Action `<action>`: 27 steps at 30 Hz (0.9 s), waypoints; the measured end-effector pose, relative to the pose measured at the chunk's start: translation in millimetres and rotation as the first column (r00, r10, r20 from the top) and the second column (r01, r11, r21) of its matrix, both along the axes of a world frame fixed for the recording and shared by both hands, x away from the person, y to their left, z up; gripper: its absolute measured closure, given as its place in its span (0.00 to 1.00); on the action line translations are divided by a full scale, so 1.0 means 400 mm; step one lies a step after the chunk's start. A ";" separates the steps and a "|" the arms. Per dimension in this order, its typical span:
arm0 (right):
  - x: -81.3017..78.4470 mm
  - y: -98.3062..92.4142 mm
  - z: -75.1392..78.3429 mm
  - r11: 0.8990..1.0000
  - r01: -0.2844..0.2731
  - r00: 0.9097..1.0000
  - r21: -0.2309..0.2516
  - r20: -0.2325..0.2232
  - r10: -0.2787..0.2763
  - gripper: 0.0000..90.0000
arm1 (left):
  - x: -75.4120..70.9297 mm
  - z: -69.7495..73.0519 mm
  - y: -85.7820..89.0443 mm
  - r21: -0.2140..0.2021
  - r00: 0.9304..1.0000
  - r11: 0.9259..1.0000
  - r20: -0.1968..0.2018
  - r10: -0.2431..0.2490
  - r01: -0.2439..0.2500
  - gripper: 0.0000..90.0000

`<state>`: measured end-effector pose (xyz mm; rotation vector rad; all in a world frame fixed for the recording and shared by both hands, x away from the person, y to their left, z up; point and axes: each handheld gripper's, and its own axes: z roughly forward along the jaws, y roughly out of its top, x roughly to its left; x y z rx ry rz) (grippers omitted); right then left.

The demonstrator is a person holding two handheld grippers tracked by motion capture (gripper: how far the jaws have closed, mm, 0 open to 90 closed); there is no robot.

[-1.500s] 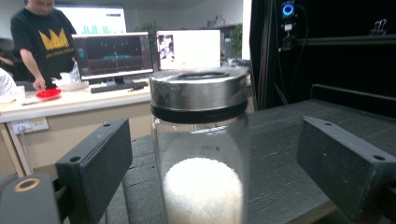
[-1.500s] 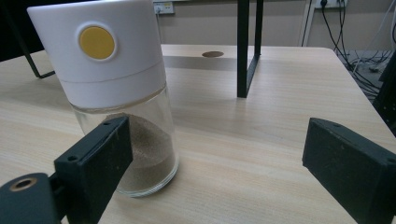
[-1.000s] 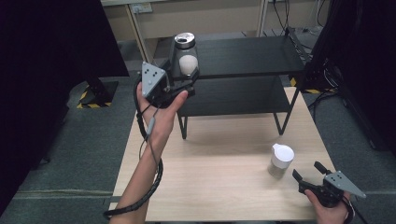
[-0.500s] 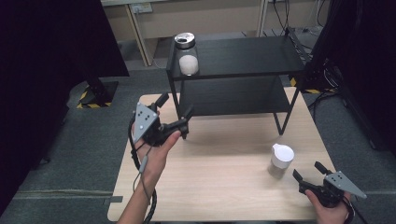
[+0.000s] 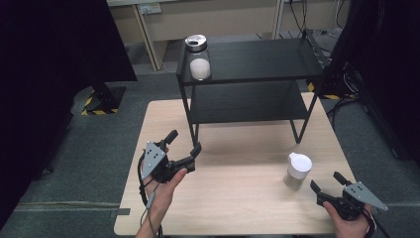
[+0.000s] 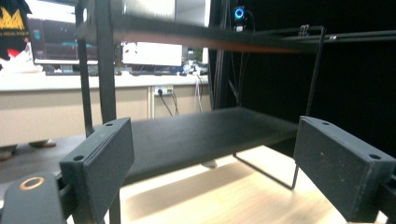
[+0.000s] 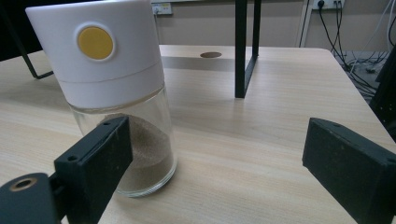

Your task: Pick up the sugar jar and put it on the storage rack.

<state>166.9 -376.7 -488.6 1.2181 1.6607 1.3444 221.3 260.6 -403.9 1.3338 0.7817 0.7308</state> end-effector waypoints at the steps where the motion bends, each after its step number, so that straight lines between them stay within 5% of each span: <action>1: 0.000 0.000 0.000 1.000 0.000 1.000 0.001 0.000 0.000 0.10 | -0.001 -0.009 0.001 0.005 1.000 1.000 -0.008 0.001 -0.001 0.13; 12: 0.000 0.000 0.000 1.000 0.001 1.000 0.000 0.001 -0.001 0.10 | -0.007 -0.103 0.005 0.059 0.996 0.998 -0.083 0.024 -0.019 0.13; 21: 0.000 0.006 0.002 1.000 0.001 1.000 -0.016 0.000 -0.001 0.10 | -0.007 -0.191 0.024 0.089 0.981 0.996 -0.192 0.024 -0.007 0.13; 27: -0.001 0.004 0.000 1.000 0.001 1.000 -0.012 0.005 0.000 0.10 | -0.012 -0.230 0.038 0.079 0.975 0.997 -0.219 0.026 -0.008 0.13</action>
